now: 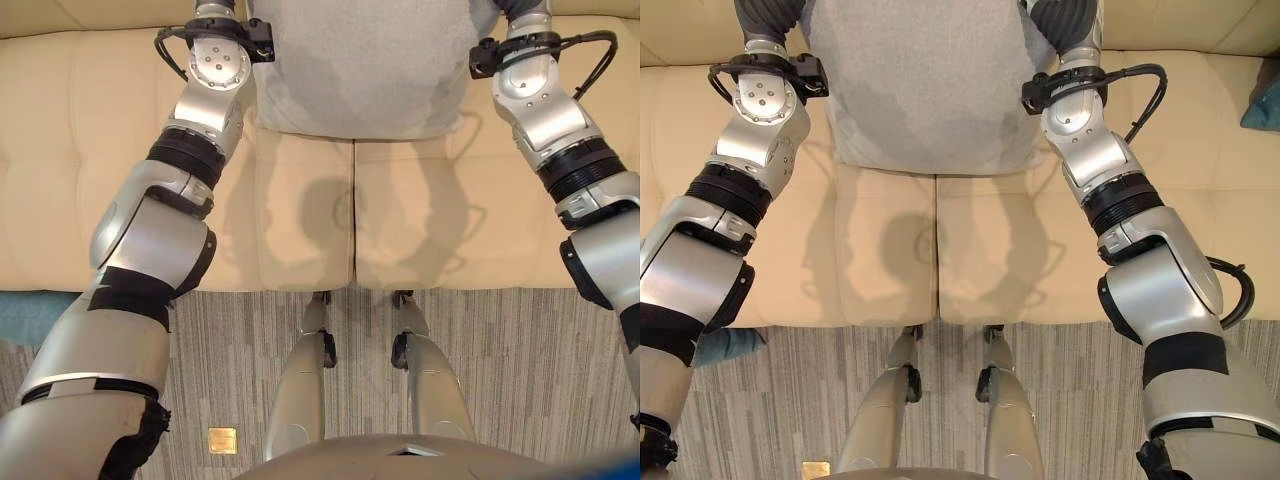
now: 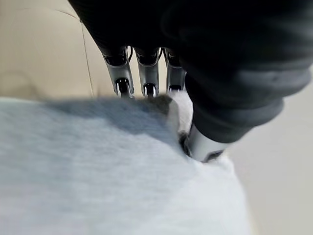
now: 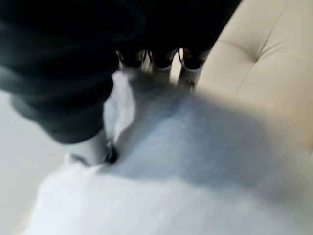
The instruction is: Pick up all the scattered cushions and arrange them neatly on the sofa.
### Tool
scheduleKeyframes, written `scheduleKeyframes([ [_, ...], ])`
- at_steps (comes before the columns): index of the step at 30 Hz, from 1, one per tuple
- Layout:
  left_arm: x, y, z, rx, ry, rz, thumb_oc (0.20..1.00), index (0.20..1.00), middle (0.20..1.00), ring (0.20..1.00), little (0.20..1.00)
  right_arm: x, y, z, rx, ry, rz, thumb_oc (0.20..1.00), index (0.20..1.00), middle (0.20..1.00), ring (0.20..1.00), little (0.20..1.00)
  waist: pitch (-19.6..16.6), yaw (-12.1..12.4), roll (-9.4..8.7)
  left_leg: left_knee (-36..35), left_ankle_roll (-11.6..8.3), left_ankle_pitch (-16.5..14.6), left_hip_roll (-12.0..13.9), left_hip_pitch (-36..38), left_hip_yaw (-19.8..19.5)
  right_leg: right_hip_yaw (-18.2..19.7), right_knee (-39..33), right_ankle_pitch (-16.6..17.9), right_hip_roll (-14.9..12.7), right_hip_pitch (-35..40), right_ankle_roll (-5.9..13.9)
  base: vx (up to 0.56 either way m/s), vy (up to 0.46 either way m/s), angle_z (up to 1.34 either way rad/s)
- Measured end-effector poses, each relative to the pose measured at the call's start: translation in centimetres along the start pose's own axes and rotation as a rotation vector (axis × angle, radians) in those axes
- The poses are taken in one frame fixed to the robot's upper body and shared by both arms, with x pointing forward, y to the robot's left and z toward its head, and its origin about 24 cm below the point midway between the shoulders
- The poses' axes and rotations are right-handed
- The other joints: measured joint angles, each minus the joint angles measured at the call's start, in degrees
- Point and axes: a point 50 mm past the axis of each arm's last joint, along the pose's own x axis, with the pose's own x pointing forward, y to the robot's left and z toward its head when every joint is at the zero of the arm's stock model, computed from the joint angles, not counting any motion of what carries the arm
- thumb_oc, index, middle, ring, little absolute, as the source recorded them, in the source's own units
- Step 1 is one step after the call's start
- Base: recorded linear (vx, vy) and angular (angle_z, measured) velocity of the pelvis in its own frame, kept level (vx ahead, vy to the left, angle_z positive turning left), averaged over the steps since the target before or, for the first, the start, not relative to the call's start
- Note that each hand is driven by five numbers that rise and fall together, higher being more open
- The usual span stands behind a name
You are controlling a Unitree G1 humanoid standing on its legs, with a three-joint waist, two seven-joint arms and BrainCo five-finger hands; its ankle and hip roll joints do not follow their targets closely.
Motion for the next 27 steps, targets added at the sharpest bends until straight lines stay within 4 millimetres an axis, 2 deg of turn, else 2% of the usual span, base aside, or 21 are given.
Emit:
scheduleKeyframes([
  [2,0.2,0.3,0.1,0.018,0.001,-0.009,1.0,1.0,1.0,1.0,1.0,0.3,-0.3,0.0,-0.009,0.002,0.001,1.0,1.0,1.0,1.0,1.0,0.0,0.0,0.02,0.0,0.0,0.0,0.0,0.1,0.1,0.1,0.0,0.0,0.0,0.0,0.0,-0.01,0.01,-0.02],
  [4,0.5,2.1,-0.1,0.084,0.004,0.009,1.0,1.0,1.0,1.0,1.0,0.8,-2.4,-0.7,-0.065,0.02,-0.026,1.0,1.0,1.0,1.0,1.0,0.0,0.3,0.02,0.0,0.0,0.0,-0.1,0.4,0.3,0.3,0.3,0.0,-0.1,-0.1,0.0,0.0,0.01,-0.05],
  [6,0.3,3.0,-1.0,0.11,0.033,0.014,1.0,1.0,1.0,1.0,1.0,0.9,-3.6,-1.3,-0.104,0.034,-0.038,1.0,1.0,1.0,1.0,1.0,0.0,0.4,0.02,0.0,0.0,0.0,-0.1,1.2,0.3,0.3,1.2,0.0,-0.2,0.3,0.01,0.0,0.006,-0.04],
  [7,0.5,3.9,-1.0,0.138,0.039,0.007,1.0,1.0,1.0,1.0,1.0,1.2,-5.4,-1.9,-0.18,0.047,-0.058,1.0,1.0,1.0,1.0,1.0,0.0,0.2,0.02,0.0,0.0,0.0,-0.1,1.4,0.3,0.3,1.3,0.0,-0.3,0.5,0.01,0.0,0.0,0.0],
  [10,0.7,6.9,-1.2,0.208,0.05,0.068,1.0,1.0,1.0,1.0,1.0,1.1,-8.2,-3.3,-0.251,0.09,-0.108,1.0,1.0,1.0,1.0,1.0,0.0,0.1,0.02,0.1,0.0,0.0,-0.1,1.8,0.2,0.3,1.4,0.0,-0.3,0.8,0.01,0.0,0.0,0.0],
  [13,-0.8,10.5,-3.8,0.202,0.126,0.154,1.0,1.0,1.0,1.0,1.0,-0.9,-11.6,-7.0,-0.305,0.206,-0.166,1.0,1.0,1.0,1.0,1.0,-0.1,0.2,0.01,0.1,0.0,0.0,-0.1,3.4,0.1,0.3,1.5,-0.1,-0.2,2.5,0.13,0.0,0.0,0.0],
  [15,-3.2,11.2,-6.7,0.204,0.182,0.136,1.0,1.0,1.0,1.0,1.0,-3.8,-12.8,-10.7,-0.329,0.323,-0.167,1.0,1.0,1.0,1.0,1.0,-0.1,0.3,-0.01,-0.1,-0.01,0.0,-0.1,5.3,0.1,0.2,1.5,-0.4,-0.2,4.4,0.43,0.01,-0.031,0.04],
  [16,-4.2,10.9,-7.9,0.212,0.207,0.109,1.0,1.0,1.0,1.0,1.0,-5.1,-12.5,-12.1,-0.339,0.369,-0.147,1.0,1.0,1.0,1.0,1.0,-0.1,0.2,-0.05,-0.1,-0.02,0.0,-0.1,6.1,0.0,0.2,1.5,-0.6,-0.2,5.3,0.61,0.02,-0.061,0.04],
  [17,-5.5,9.4,-8.4,0.209,0.182,0.033,1.0,1.0,1.0,1.0,1.0,-6.7,-11.4,-13.2,-0.315,0.387,-0.107,1.0,1.0,1.0,1.0,1.0,-0.2,0.3,-0.24,-0.3,-0.26,-0.2,-0.1,6.6,-0.3,0.2,1.5,-0.8,-0.1,5.7,0.81,0.02,-0.061,0.02],
  [18,-5.5,9.4,-8.4,0.209,0.182,0.033,1.0,1.0,1.0,1.0,1.0,-6.7,-11.4,-13.2,-0.315,0.387,-0.107,1.0,1.0,1.0,1.0,1.0,-0.2,0.3,-0.24,-0.3,-0.26,-0.2,-0.1,6.6,-0.3,0.2,1.5,-0.8,-0.1,5.7,0.81,0.02,-0.054,0.04],
  [19,-9.3,7.2,-7.9,0.044,0.079,-0.018,1.0,1.0,1.0,1.0,1.0,-9.9,-8.6,-12.6,-0.212,0.285,-0.03,1.0,1.0,1.0,1.0,1.0,-0.2,0.0,-0.26,-0.4,-0.34,-0.3,-0.1,7.9,-0.6,0.1,1.4,-1.0,0.2,7.2,1.14,0.03,-0.039,0.07],
  [20,-10.8,6.4,-8.7,0.031,0.095,-0.043,1.0,1.0,1.0,1.0,1.0,-11.2,-7.5,-13.1,-0.209,0.293,0.008,1.0,1.0,1.0,1.0,1.0,-0.2,0.0,-0.29,-0.4,-0.4,-0.3,-0.1,8.9,-0.9,0.2,1.4,-1.2,-0.1,8.3,1.22,0.04,-0.033,0.05],
  [22,-13.3,6.6,-9.8,-0.027,0.133,0.0,1.0,1.0,1.0,1.0,1.0,-13.1,-6.3,-13.5,-0.143,0.314,-0.002,1.0,1.0,1.0,1.0,1.0,-0.6,0.2,-0.34,-0.4,-1.27,-1.0,0.0,10.1,-1.1,0.1,1.8,-1.8,0.2,9.3,1.76,0.05,-0.039,0.0],
  [23,-15.5,6.6,-9.8,-0.062,0.127,0.015,1.0,1.0,1.0,1.0,1.0,-15.2,-6.0,-13.0,-0.094,0.292,-0.004,1.0,1.0,1.0,1.0,1.0,-0.6,0.3,-0.36,-0.4,-1.6,-1.3,0.1,11.4,-1.2,0.0,1.7,-1.9,0.2,10.7,1.16,0.02,-0.04,0.09],
  [25,-20.3,7.1,-12.2,-0.014,0.245,0.009,1.0,1.0,1.0,1.0,1.0,-20.0,-5.5,-15.0,-0.141,0.383,0.073,1.0,1.0,1.0,1.0,1.0,-0.6,0.8,-0.48,-0.4,-1.69,-1.8,0.0,15.6,-1.3,-0.4,1.4,-2.9,-0.1,15.3,1.16,0.04,-0.037,0.13],
  [27,-25.5,8.8,-14.5,0.037,0.401,0.041,1.0,1.0,1.0,1.0,1.0,-24.9,-5.1,-16.5,-0.173,0.493,0.131,1.0,1.0,1.0,1.0,1.0,-0.9,1.1,-0.73,-0.4,-1.83,-3.0,0.1,19.6,-1.5,-1.2,1.1,-3.8,0.0,19.6,0.8,0.05,-0.031,0.06],
])
